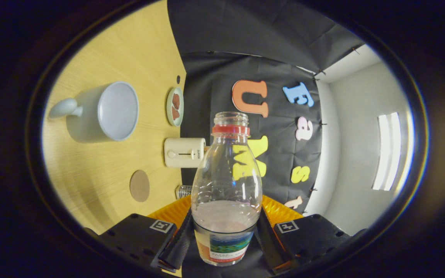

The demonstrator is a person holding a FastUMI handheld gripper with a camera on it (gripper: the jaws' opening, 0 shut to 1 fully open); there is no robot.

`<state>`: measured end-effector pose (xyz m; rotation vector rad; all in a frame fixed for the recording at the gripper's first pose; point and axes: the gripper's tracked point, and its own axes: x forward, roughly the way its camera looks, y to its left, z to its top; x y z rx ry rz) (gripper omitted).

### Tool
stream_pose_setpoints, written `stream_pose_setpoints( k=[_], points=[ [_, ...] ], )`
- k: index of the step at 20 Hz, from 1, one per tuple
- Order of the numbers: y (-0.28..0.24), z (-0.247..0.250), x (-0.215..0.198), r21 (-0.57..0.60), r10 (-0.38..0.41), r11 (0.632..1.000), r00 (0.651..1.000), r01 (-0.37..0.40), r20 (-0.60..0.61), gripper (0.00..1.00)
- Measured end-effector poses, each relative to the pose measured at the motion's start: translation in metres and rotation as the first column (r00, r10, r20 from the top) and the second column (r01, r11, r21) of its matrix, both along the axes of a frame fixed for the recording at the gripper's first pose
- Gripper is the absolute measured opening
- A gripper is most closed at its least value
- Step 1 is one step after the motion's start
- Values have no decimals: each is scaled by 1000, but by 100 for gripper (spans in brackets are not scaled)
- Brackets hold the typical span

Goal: Take the bottle from table, then pour the juice into the cup, finally place the bottle on the coaster

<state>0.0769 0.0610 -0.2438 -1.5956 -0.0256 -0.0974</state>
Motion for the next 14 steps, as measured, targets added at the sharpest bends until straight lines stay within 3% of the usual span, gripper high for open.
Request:
stream_pose_setpoints(
  k=[14],
  points=[
    [-13, -22, 1, -147, -47, 988, 999, 42, -28, 82]
  ],
)
